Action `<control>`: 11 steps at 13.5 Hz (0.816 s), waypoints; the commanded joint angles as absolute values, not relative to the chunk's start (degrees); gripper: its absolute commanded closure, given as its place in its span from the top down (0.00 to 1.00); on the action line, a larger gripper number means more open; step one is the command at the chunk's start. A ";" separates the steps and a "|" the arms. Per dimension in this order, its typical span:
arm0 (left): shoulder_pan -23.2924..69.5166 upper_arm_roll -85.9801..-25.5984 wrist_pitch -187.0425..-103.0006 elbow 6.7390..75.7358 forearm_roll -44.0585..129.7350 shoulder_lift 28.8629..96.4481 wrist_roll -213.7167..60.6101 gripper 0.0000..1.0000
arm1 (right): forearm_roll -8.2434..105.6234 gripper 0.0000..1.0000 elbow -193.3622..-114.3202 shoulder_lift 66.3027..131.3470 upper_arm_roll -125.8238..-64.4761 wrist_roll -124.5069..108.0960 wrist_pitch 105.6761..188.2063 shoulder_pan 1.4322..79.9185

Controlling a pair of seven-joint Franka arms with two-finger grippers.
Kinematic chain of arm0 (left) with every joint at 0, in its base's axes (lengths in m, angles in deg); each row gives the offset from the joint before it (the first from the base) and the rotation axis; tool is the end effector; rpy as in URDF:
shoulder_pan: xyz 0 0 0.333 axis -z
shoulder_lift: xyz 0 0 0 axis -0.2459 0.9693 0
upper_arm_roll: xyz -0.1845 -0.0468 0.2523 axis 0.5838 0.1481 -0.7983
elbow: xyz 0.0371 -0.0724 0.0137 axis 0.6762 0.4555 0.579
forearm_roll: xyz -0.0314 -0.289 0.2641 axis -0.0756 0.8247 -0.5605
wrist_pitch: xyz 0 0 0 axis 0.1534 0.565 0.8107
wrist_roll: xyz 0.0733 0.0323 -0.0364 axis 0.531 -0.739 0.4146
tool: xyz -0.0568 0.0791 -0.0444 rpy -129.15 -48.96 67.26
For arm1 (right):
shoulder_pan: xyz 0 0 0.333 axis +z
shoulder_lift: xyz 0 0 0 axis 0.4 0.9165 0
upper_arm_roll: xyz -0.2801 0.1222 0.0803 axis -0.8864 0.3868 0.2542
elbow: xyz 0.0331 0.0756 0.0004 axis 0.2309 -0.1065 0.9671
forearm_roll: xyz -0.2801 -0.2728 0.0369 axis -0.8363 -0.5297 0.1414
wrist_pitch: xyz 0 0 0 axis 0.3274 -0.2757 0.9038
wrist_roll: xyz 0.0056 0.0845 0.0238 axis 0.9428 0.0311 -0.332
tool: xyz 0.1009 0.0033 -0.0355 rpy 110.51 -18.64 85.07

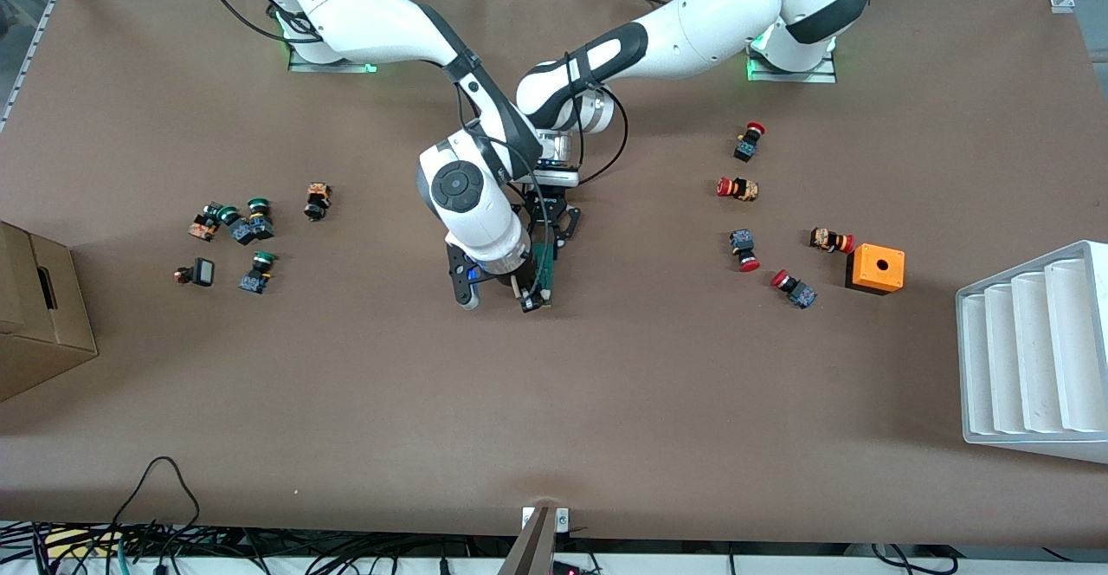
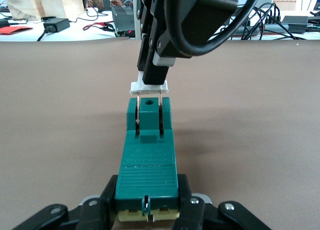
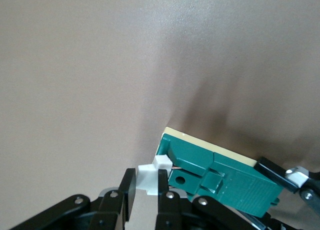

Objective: Close load switch with both arms

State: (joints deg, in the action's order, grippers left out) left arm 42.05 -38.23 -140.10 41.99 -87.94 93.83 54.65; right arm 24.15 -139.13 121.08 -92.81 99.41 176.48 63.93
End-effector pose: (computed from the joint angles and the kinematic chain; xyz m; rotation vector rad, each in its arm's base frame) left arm 0.3620 -0.5366 0.0843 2.6584 -0.0300 1.5985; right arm 0.5890 0.4551 0.2314 -2.2910 1.7047 0.0187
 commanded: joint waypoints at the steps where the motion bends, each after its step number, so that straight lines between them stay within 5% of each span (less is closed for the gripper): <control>1: 42.45 -38.87 -141.68 40.14 -90.78 95.57 54.98 0.42 | 23.62 0.24 -137.79 123.08 -92.51 99.04 176.08 63.83; 11: 42.45 -38.87 -141.68 40.14 -90.87 95.57 54.98 0.42 | 23.53 0.30 -137.61 123.00 -92.51 98.96 175.38 63.22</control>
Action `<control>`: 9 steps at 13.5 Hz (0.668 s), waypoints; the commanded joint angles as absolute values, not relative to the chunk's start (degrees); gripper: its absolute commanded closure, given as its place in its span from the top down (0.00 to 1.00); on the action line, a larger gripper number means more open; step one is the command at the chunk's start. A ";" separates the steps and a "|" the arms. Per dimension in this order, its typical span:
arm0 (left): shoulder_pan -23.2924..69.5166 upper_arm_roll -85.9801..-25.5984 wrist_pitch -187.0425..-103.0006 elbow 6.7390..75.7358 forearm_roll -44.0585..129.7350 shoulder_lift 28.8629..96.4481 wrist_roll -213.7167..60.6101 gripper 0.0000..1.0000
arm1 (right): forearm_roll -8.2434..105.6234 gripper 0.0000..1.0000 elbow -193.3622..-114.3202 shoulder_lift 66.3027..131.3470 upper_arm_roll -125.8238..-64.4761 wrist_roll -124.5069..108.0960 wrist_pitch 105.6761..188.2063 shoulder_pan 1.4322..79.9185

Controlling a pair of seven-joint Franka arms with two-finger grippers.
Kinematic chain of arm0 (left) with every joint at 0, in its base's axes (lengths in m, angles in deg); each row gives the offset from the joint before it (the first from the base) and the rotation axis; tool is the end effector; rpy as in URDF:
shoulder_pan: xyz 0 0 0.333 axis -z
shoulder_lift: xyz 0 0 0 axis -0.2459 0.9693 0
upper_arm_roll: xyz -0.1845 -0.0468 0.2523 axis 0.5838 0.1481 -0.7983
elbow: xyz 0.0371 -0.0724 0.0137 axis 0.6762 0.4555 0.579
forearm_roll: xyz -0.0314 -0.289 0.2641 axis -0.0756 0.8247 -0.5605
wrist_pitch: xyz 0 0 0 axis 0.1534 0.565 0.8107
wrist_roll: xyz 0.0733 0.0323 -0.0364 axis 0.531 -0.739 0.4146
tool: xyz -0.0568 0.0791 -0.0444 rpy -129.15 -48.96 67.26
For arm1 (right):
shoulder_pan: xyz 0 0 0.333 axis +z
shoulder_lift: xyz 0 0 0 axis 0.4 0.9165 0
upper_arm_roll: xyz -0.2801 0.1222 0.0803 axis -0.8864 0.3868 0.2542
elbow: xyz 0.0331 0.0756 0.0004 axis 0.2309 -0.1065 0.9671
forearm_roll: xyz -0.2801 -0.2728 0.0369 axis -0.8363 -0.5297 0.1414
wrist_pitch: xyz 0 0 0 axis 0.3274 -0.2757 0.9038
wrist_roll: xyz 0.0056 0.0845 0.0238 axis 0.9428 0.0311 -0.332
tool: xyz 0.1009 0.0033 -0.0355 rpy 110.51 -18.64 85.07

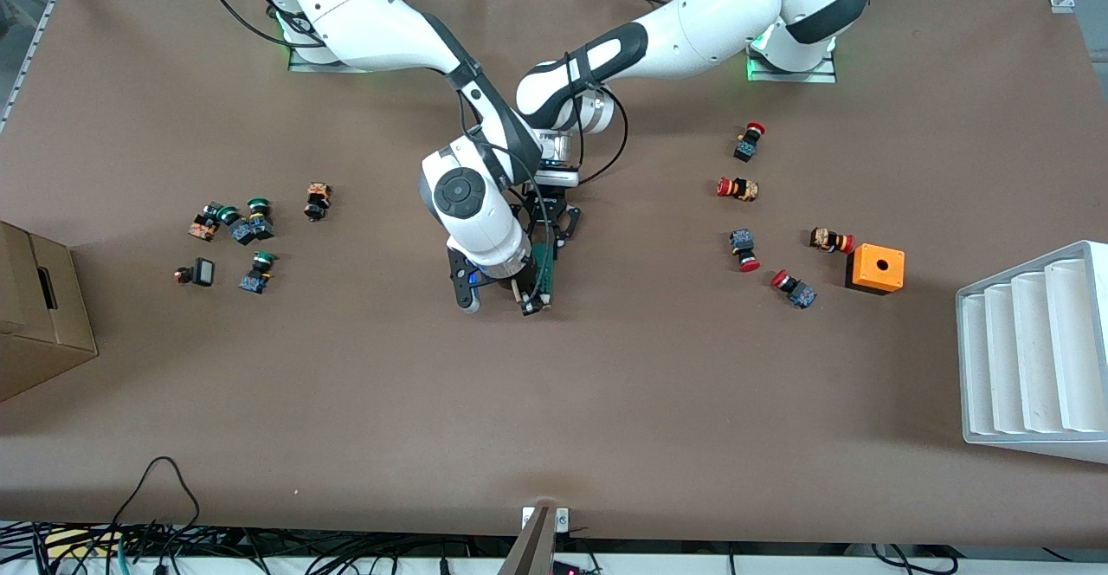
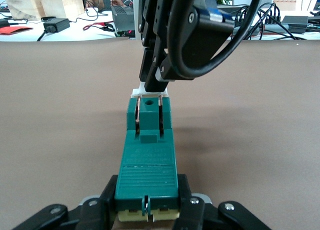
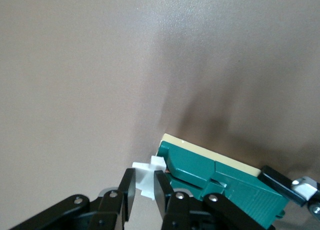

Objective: Close load switch with both arms

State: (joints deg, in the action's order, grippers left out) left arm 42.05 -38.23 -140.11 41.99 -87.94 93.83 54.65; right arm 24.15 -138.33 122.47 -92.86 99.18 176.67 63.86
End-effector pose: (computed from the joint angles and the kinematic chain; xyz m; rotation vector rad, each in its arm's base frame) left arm 0.3620 -0.5367 0.0843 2.6584 -0.0301 1.5982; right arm 0.5909 0.4549 0.2201 -2.2987 1.7064 0.0175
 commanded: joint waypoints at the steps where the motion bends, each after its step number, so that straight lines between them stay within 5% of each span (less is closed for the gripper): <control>1: 42.45 -38.87 -141.68 40.14 -90.87 95.57 54.98 0.42 | 23.62 0.45 -137.61 121.69 -92.43 98.87 174.33 62.52; 3: 42.45 -38.87 -141.68 40.14 -90.87 95.57 54.98 0.42 | 23.53 0.81 -137.61 118.53 -92.43 96.34 171.26 60.68; 5: 42.45 -39.13 -141.68 40.05 -90.87 95.57 54.98 0.42 | 23.88 0.99 -137.79 114.58 -92.25 89.50 165.82 57.43; 9: 41.58 -39.13 -141.85 40.14 -90.70 95.40 54.55 0.45 | 25.54 0.99 -140.15 105.36 -91.99 70.18 152.29 50.23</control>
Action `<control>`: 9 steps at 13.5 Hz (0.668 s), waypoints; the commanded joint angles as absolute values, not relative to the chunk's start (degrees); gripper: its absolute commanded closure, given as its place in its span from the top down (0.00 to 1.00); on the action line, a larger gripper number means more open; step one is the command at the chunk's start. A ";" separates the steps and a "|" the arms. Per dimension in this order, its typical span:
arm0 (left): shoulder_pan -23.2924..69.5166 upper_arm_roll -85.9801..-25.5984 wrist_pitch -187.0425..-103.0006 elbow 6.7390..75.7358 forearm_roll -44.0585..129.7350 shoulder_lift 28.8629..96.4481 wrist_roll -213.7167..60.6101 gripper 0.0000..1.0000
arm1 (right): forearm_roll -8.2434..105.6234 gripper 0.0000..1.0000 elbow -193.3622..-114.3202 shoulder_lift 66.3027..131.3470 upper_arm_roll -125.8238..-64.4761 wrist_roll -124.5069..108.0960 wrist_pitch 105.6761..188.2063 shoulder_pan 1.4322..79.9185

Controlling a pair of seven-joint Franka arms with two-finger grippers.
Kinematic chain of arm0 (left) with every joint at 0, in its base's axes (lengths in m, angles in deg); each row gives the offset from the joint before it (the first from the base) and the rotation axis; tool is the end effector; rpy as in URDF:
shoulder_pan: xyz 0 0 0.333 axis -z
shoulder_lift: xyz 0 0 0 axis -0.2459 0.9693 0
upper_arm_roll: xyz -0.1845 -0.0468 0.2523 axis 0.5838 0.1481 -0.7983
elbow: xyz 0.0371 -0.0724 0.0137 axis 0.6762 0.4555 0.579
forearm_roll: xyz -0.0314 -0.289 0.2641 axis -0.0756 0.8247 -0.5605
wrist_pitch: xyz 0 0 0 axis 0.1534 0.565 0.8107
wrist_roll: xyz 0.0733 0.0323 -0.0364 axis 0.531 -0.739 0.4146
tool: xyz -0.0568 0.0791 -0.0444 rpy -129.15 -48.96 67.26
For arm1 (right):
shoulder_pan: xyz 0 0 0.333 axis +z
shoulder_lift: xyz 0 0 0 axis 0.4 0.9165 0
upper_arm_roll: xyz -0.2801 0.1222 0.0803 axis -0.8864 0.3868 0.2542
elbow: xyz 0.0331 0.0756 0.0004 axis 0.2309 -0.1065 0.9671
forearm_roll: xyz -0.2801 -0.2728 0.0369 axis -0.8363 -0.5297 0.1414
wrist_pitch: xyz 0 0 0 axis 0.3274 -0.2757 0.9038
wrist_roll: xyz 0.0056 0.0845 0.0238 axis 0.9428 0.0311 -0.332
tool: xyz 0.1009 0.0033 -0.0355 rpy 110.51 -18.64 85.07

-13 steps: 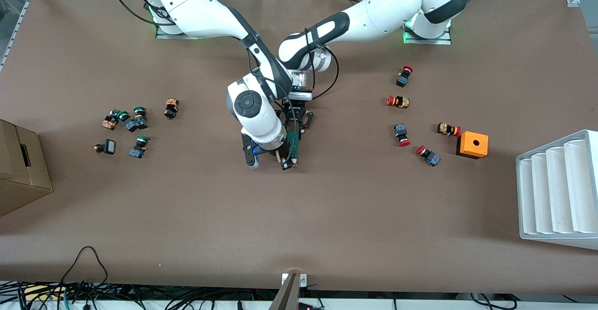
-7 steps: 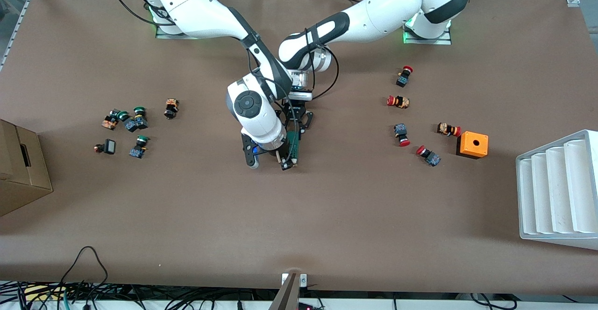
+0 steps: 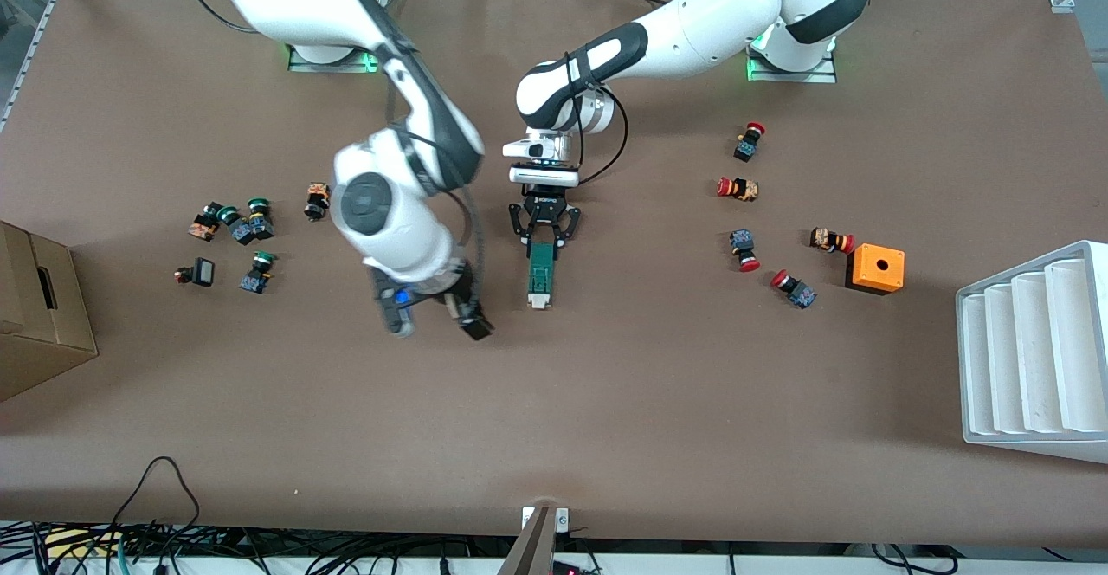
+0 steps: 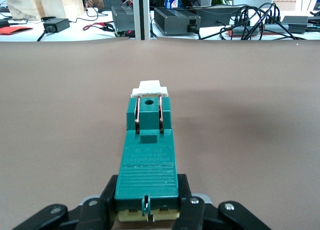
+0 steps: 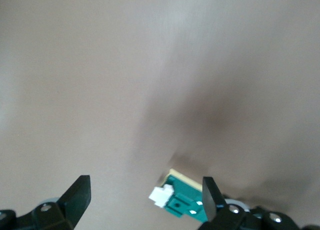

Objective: Close load switch with both arms
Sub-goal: 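Release the handle and raise the left gripper while the right gripper withdraws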

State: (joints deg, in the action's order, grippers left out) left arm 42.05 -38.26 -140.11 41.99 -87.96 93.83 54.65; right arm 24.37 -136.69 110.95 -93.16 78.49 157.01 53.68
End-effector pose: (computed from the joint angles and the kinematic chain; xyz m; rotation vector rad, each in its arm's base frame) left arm 0.3622 -0.5365 0.0842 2.6584 -0.0304 1.5990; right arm 0.6476 0.3434 0.3465 -2.5310 1.4853 0.0600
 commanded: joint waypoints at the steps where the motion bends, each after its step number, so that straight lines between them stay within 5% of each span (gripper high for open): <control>1: 41.48 -39.05 -141.85 40.14 -90.69 95.31 54.54 0.55 | 26.69 0.99 -141.73 102.63 -91.99 64.91 150.17 47.77; 3: 41.13 -38.79 -141.85 40.14 -90.69 95.13 54.54 0.99 | 26.96 0.99 -145.68 97.01 -91.99 53.92 145.08 43.72; 9: 40.08 -36.86 -142.29 40.14 -89.82 93.90 52.26 1.00 | 24.95 0.99 -155.53 82.15 -91.90 21.05 133.28 31.06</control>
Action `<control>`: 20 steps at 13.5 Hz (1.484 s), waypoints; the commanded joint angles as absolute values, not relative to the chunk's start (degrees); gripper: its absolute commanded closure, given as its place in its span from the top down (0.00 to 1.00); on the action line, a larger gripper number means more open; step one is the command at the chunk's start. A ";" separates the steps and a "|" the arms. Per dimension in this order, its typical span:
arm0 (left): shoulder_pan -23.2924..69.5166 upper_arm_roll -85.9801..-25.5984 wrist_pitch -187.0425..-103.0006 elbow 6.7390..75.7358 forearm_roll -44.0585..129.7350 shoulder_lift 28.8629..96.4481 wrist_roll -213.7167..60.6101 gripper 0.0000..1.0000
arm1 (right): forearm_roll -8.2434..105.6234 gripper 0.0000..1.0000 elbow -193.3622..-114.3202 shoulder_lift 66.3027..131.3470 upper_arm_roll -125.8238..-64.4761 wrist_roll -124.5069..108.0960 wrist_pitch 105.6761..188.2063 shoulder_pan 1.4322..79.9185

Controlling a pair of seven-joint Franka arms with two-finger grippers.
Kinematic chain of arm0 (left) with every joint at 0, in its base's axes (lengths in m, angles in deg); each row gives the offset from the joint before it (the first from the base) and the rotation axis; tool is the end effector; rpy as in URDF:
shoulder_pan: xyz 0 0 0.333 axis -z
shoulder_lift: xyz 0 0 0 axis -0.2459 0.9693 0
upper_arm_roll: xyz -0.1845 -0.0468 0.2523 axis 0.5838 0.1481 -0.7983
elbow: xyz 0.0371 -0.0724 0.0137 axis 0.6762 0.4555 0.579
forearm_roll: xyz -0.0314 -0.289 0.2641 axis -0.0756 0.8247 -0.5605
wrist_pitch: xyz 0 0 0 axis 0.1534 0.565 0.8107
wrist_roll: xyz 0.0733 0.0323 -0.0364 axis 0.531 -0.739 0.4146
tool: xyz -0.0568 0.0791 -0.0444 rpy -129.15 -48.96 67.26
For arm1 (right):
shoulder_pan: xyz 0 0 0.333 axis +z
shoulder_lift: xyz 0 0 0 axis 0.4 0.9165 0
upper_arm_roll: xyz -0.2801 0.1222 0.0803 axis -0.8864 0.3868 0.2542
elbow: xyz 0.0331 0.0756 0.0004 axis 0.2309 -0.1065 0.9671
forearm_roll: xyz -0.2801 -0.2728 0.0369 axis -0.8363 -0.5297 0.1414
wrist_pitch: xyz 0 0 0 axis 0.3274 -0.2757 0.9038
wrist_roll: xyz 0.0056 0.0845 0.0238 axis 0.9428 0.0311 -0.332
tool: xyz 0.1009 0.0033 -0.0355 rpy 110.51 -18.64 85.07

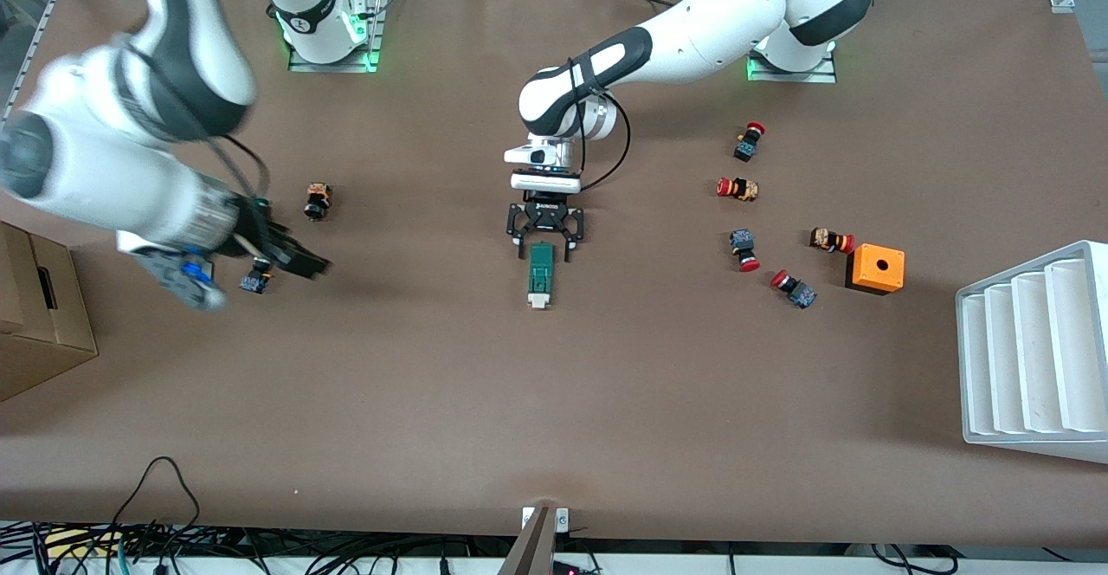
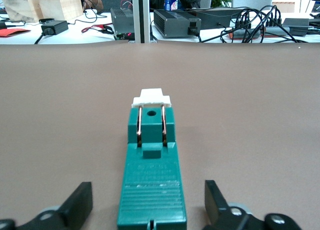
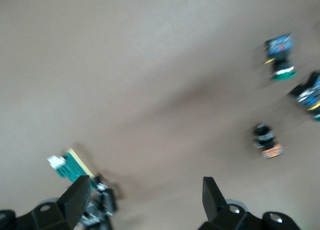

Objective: Close load switch with both arms

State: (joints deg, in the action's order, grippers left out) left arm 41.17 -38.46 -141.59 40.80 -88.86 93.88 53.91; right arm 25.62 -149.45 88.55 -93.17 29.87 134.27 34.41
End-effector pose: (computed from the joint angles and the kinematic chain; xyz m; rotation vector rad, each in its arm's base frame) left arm 0.3768 -0.5356 0.0891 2.6470 -0.0339 1.6002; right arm 0.6147 0.1028 0.4719 -2.8602 0.7467 0.2317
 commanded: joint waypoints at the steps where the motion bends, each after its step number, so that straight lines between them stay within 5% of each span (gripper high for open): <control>1: 39.73 -36.15 -142.29 40.14 -89.64 93.90 51.48 1.00 | 21.98 0.99 -157.19 79.78 -91.81 16.56 132.32 29.57; 6: 38.85 -33.51 -142.29 40.23 -82.09 90.83 46.03 1.00 | 10.63 0.99 -164.33 71.15 -91.81 -3.15 133.01 25.34; 13: 35.60 -28.86 -142.56 39.70 -65.33 84.68 30.50 1.00 | 9.30 0.99 -159.95 74.74 -91.90 -5.46 136.26 27.27; 20: 34.63 -28.15 -142.56 30.13 -37.39 76.77 5.71 1.00 | 9.82 0.99 -154.58 76.24 -91.99 -5.55 132.84 27.18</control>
State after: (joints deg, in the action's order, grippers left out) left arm 35.30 -28.14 -142.14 32.08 -44.60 79.57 12.46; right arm 10.27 -157.49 75.74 -91.91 -4.54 135.41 27.12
